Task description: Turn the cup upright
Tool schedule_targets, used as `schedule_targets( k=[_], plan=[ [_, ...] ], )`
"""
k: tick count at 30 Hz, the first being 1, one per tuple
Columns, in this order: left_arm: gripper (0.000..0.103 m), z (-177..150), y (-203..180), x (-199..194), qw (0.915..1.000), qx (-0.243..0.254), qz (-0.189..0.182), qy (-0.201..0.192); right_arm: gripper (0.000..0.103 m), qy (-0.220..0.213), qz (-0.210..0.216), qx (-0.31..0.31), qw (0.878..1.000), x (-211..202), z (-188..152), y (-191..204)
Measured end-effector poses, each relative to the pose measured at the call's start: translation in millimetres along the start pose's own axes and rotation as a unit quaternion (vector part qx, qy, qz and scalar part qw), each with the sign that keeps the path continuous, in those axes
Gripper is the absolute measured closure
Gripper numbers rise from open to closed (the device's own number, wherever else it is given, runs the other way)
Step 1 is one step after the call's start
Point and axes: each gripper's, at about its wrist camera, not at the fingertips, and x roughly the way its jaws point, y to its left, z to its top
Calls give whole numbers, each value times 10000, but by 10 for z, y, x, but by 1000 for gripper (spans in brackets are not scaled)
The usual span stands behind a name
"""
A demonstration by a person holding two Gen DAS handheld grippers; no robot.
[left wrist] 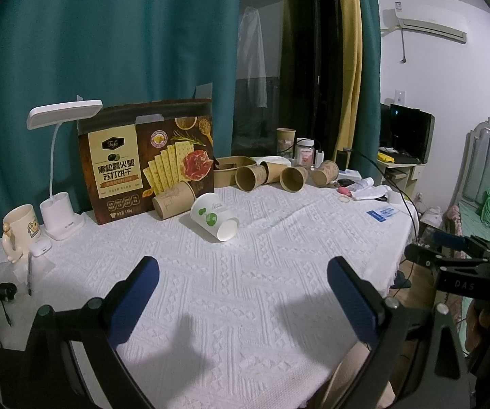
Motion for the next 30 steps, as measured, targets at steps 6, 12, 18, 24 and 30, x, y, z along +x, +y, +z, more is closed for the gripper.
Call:
schedule_targets(
  k=[6, 12, 18, 24, 30],
  plan=[
    [4, 94, -6, 42, 10000, -45, -14, 19, 20, 7, 3, 2, 10000, 32, 11, 10],
    [4, 154, 33, 216, 9997, -204, -77, 117, 20, 72, 30, 33, 10000, 171, 155, -85],
    [0, 237, 111, 779, 9975, -267, -170, 636, 20, 279, 55, 119, 9995, 565, 247, -231],
    [0, 314, 362, 1527, 9904, -704, -187, 1175, 20, 479, 148, 142, 9986, 1045, 346, -329],
    [0, 460, 645, 2236, 9789, -1299, -216, 1564, 20, 659, 242, 173, 9974, 1478, 452, -421]
  ],
)
